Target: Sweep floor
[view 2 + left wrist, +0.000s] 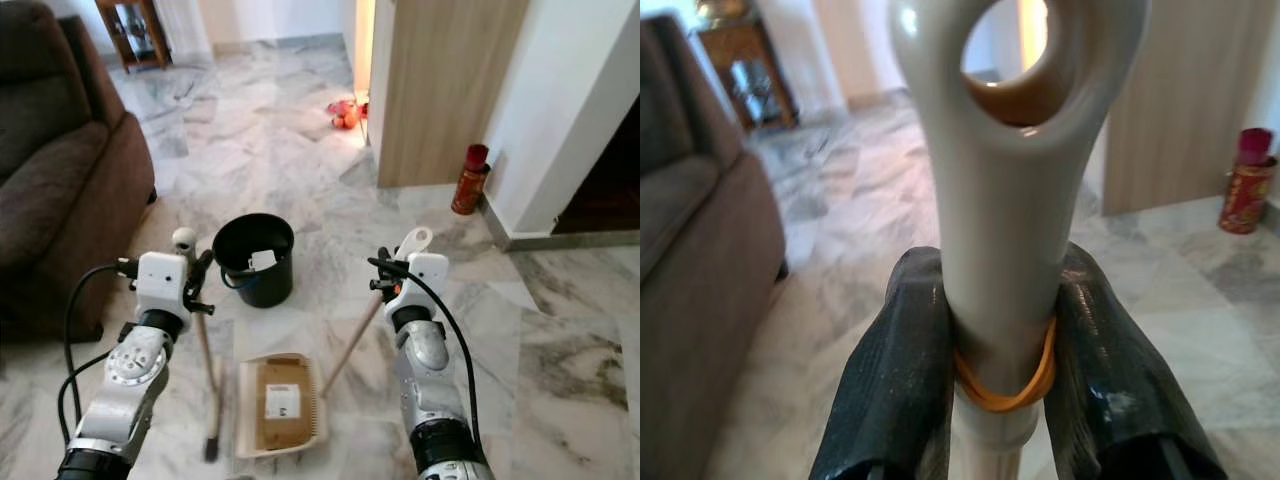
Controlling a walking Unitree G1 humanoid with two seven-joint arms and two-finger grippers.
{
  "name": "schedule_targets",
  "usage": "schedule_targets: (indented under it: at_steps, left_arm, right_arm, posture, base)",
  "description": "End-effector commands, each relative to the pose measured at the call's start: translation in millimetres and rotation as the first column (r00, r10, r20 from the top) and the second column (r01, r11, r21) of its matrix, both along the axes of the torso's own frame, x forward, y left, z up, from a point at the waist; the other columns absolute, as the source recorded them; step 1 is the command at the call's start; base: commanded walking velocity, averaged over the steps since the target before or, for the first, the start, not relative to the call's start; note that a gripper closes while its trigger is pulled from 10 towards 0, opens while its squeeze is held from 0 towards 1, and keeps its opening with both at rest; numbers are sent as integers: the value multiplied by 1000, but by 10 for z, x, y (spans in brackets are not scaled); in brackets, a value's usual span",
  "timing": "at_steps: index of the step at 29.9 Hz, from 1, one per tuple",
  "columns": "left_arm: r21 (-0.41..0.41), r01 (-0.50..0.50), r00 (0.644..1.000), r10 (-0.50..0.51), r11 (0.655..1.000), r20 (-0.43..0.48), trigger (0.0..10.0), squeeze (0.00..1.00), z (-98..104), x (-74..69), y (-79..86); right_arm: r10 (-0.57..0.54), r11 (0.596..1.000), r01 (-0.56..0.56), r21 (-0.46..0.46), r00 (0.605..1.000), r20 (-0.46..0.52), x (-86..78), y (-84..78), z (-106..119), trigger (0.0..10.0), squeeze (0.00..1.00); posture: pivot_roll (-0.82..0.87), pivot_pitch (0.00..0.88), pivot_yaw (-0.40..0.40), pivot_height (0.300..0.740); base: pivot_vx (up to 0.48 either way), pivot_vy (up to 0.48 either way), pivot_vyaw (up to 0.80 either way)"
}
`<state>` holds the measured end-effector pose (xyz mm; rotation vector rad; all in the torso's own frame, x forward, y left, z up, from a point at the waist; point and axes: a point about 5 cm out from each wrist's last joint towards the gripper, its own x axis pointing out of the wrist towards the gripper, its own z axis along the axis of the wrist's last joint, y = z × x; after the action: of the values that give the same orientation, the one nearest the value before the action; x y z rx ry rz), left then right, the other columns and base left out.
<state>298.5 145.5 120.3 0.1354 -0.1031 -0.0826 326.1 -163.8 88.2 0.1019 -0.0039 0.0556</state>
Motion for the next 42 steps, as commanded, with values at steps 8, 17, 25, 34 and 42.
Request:
schedule_targets:
  at_steps: [8,17,25,34,42]
  left_arm:
    - [19,-1,1000,1,1000,29,10000,0,63,10,39]
    - [33,-13,1000,13,999,18,10000,0,52,13,54]
    - [46,-24,1000,23,999,7,10000,0,35,23,67]
    - [47,-32,999,32,998,4,10000,0,33,28,74]
    - [47,-31,1000,30,998,5,10000,0,34,33,74]
  right_arm:
    - [7,1000,-9,23,999,49,35,41,110,10000,0]
    - [27,1000,-27,-1,998,55,35,65,119,10000,0]
    - [30,999,-31,23,998,55,34,64,121,10000,0]
    - [44,999,-46,17,997,63,33,86,132,10000,0]
    - [44,999,-45,20,997,63,38,76,133,10000,0]
  posture:
    - [119,72,37,740]
    - [119,75,36,740]
    - [118,76,35,740]
    - [118,75,33,740]
    - [118,72,33,740]
  base:
    - [0,0,0]
    - [0,0,315]
    - [171,0,98]
    - [356,0,263]
    - [363,0,0]
